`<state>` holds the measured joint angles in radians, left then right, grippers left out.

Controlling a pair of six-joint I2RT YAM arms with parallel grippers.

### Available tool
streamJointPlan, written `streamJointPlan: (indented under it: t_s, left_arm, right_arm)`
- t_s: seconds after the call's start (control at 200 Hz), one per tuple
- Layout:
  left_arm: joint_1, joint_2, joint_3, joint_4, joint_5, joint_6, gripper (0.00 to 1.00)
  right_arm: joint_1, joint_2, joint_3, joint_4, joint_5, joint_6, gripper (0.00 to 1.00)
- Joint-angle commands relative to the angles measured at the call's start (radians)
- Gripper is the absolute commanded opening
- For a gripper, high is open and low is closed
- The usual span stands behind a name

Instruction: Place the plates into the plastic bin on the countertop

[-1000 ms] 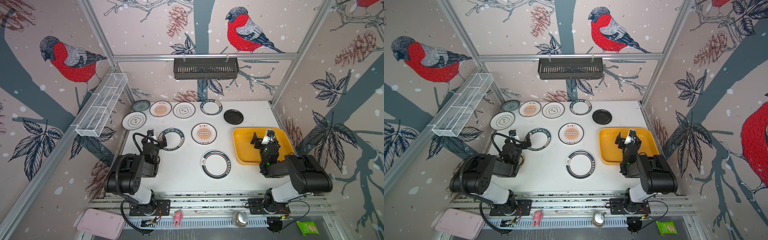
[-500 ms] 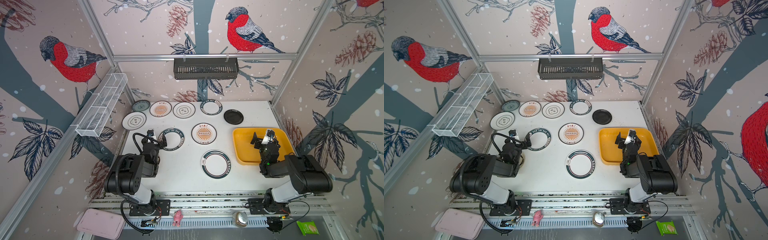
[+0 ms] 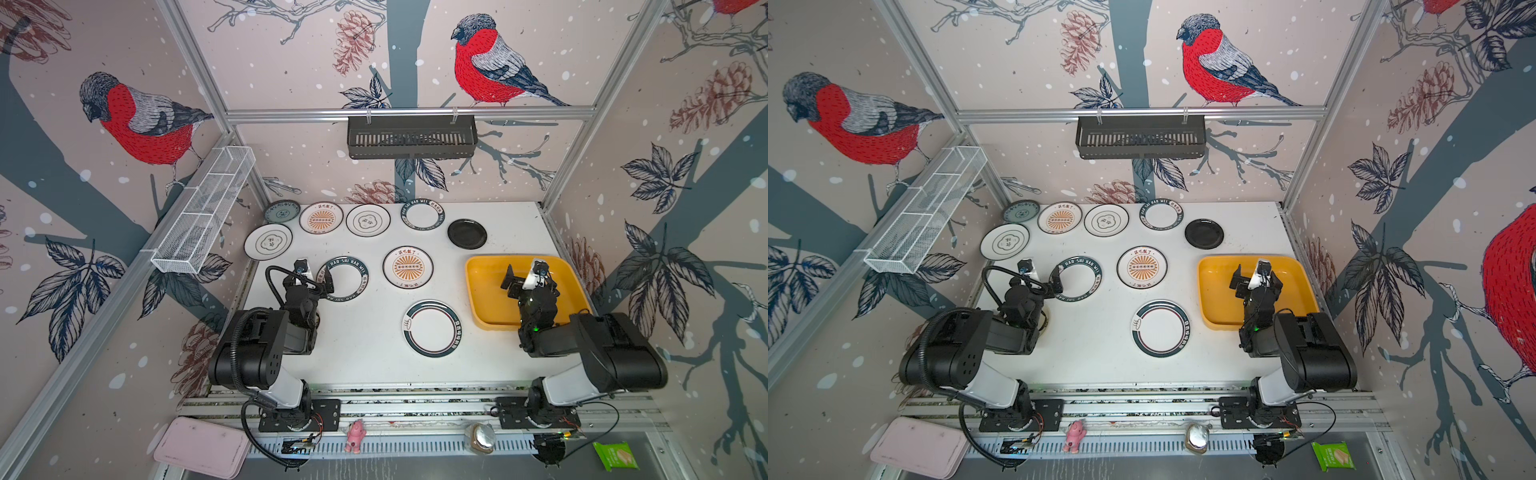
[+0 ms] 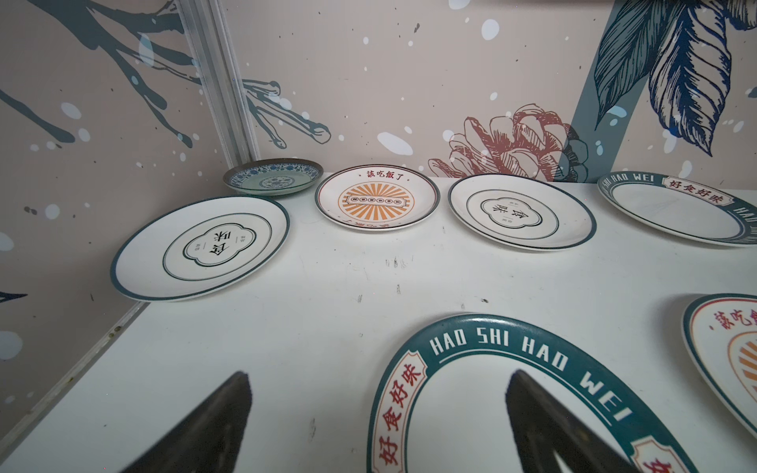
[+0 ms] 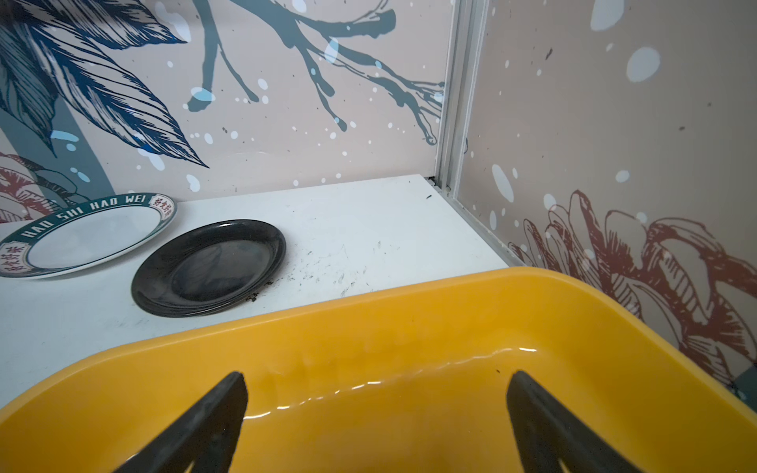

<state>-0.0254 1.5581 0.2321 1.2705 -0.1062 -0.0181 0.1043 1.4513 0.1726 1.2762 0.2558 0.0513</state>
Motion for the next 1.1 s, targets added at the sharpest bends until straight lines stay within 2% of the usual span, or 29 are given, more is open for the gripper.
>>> streamJointPlan:
  t_s: [0.0, 0.08, 0.15, 0.255, 0.32, 0.395, 0.48, 0.555, 0.605, 0.665, 0.781, 0.831, 0.931, 1.026, 1.096]
  left_arm:
    - [0.001, -0.004, -0.004, 0.045, 0.005, 0.019, 0.97]
    - [-0.003, -0.066, -0.009, 0.021, 0.018, 0.028, 0.97]
    - [-0.011, -0.182, 0.04, -0.164, -0.012, 0.025, 0.96]
    - [-0.014, -0.343, 0.159, -0.501, -0.02, -0.047, 0.96]
    - [-0.015, -0.417, 0.23, -0.668, 0.073, -0.106, 0.97]
    - [-0.048, -0.469, 0.253, -0.696, 0.134, -0.244, 0.96]
    - [-0.082, -0.495, 0.246, -0.642, 0.252, -0.388, 0.96]
    - [-0.114, -0.5, 0.284, -0.686, 0.36, -0.488, 0.97]
    - [-0.152, -0.504, 0.307, -0.751, 0.384, -0.551, 0.96]
    - [-0.206, -0.52, 0.297, -0.759, 0.437, -0.614, 0.97]
    - [-0.351, -0.58, 0.246, -0.74, 0.442, -0.708, 0.97]
    - [-0.409, -0.605, 0.247, -0.772, 0.408, -0.73, 0.97]
    - [-0.484, -0.634, 0.284, -0.869, 0.41, -0.775, 0.96]
    - [-0.562, -0.659, 0.31, -0.909, 0.388, -0.775, 0.96]
    - [-0.595, -0.67, 0.288, -0.859, 0.374, -0.778, 0.96]
  right_arm:
    - [0.119, -0.136, 0.029, -0.14, 0.114, -0.104, 1.0]
    - [0.203, -0.281, 0.102, -0.404, 0.13, -0.042, 0.99]
    - [0.278, -0.391, 0.16, -0.61, 0.166, 0.089, 1.0]
    - [0.348, -0.529, 0.251, -0.92, 0.106, 0.343, 1.0]
    - [0.392, -0.597, 0.295, -1.072, 0.073, 0.506, 1.0]
    - [0.457, -0.665, 0.302, -1.15, 0.06, 0.646, 1.0]
    - [0.544, -0.725, 0.265, -1.131, 0.056, 0.759, 1.0]
    - [0.621, -0.743, 0.23, -1.073, 0.009, 0.822, 1.0]
    - [0.675, -0.737, 0.209, -1.022, -0.038, 0.854, 1.0]
    - [0.757, -0.715, 0.182, -0.95, -0.04, 0.897, 1.0]
    - [0.945, -0.635, 0.149, -0.81, 0.105, 0.957, 1.0]
    - [1.011, -0.583, 0.159, -0.778, 0.167, 0.98, 1.0]
    - [1.115, -0.475, 0.191, -0.718, 0.256, 1.007, 1.0]
    - [1.136, -0.418, 0.203, -0.575, 0.252, 0.906, 1.0]
    - [1.122, -0.433, 0.24, -0.655, 0.241, 0.892, 1.0]
